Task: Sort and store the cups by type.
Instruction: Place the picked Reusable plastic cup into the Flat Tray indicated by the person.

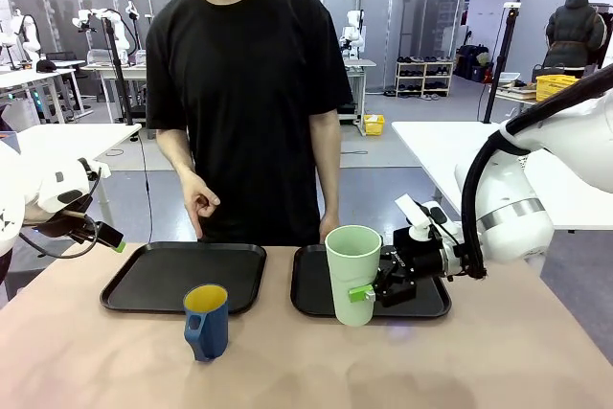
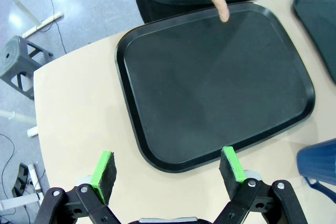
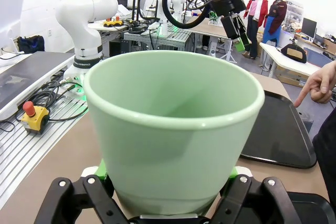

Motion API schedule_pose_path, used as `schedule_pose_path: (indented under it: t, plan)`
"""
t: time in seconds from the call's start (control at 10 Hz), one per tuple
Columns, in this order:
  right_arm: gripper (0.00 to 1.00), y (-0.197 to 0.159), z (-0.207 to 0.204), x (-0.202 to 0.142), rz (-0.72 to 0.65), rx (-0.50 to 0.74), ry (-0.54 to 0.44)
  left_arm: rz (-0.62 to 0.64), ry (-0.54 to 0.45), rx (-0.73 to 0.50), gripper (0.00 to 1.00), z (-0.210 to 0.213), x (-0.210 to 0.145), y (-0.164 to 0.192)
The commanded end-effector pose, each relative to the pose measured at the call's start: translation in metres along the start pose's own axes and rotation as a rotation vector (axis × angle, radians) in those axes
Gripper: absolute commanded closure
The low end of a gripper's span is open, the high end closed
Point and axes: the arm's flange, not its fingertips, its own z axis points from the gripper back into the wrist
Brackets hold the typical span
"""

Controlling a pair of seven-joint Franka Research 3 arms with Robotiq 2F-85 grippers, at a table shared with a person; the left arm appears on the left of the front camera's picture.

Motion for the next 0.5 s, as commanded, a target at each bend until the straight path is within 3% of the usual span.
schedule_pose_path:
  t: [0.0, 0.4]
  plan:
    - [0.14, -0.013, -0.019, 0.005, 0.017, -0.030, -0.023, 0.001, -0.005, -0.002, 0.00, 0.002, 0.000, 0.000]
    - [0.14, -0.076, -0.083, 0.027, 0.053, -0.057, -0.016, 0.001, -0.005, -0.002, 0.00, 0.002, 0.000, 0.000]
